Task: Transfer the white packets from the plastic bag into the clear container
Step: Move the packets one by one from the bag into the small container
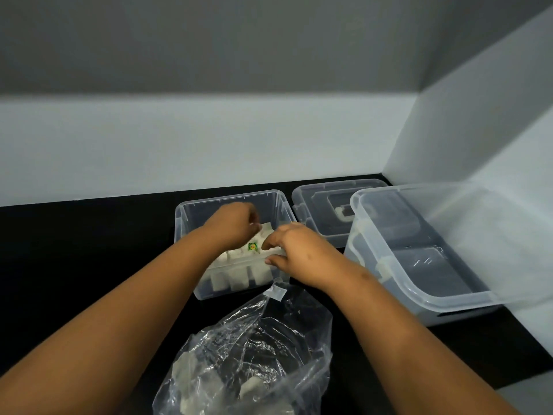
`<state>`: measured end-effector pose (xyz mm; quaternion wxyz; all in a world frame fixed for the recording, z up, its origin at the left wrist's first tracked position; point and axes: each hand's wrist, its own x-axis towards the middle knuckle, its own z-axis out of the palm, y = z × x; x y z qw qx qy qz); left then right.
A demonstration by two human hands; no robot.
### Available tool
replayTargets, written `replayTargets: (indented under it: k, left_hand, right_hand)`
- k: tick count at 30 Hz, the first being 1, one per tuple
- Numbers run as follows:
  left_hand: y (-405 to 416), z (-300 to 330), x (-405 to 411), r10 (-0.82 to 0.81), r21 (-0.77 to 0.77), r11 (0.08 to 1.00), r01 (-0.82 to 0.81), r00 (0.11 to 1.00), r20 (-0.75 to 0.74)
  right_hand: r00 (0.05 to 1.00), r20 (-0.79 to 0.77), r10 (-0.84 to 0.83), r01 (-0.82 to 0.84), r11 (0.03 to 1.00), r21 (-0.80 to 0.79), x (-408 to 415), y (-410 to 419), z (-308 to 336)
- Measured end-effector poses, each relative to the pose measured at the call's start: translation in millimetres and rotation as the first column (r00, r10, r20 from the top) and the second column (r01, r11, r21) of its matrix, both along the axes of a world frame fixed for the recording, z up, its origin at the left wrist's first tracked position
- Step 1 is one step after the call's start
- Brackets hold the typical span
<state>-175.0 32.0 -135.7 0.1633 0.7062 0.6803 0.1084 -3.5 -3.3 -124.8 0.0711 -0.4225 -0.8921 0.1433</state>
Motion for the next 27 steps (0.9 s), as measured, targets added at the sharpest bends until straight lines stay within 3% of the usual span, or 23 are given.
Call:
replayTargets:
  k: [4,7,13,16,21,24,27]
  left_hand:
    - [-44,19,-7,-0.015,0.340,0.940,-0.014,0.996,0.083]
    - [-91,23,-7,-0.081,0.435,0.900,0.033,0.992,0.092]
    - [-165,-2,-3,-0.098,0.315,0.947,0.058,0.989,0.114]
    - [-194,-18,-4,-0.153,0.128,0.982,0.138,0.981,0.118]
    - [-236,-50,-1,-0.221,-0.087,0.973,0.214,0.971,-0.089]
    - [-256,-68,7,-0.190,-0.072,0.981,0.178,0.948,-0.257]
    - [-266,-83,13,-0.102,0.042,0.992,0.121,0.943,-0.317]
  right_hand:
    - [0.995,-0.079,0.060,-0.055,0.997,0.058,3,-18,9]
    - [0.990,-0.105,0.095,-0.101,0.993,-0.053,7,-32,15]
    - [0.981,-0.041,0.191,-0.195,0.942,-0.272,16,-52,-2]
    - [0.972,0.009,0.234,-0.217,0.912,-0.348,18,-55,-21]
    - [0.965,0.047,0.258,-0.215,0.881,-0.421,14,-61,-49]
    - [0.960,0.063,0.274,-0.215,0.861,-0.461,7,-68,-63]
    - [0.957,0.056,0.284,-0.226,0.855,-0.466,-1,-78,-74]
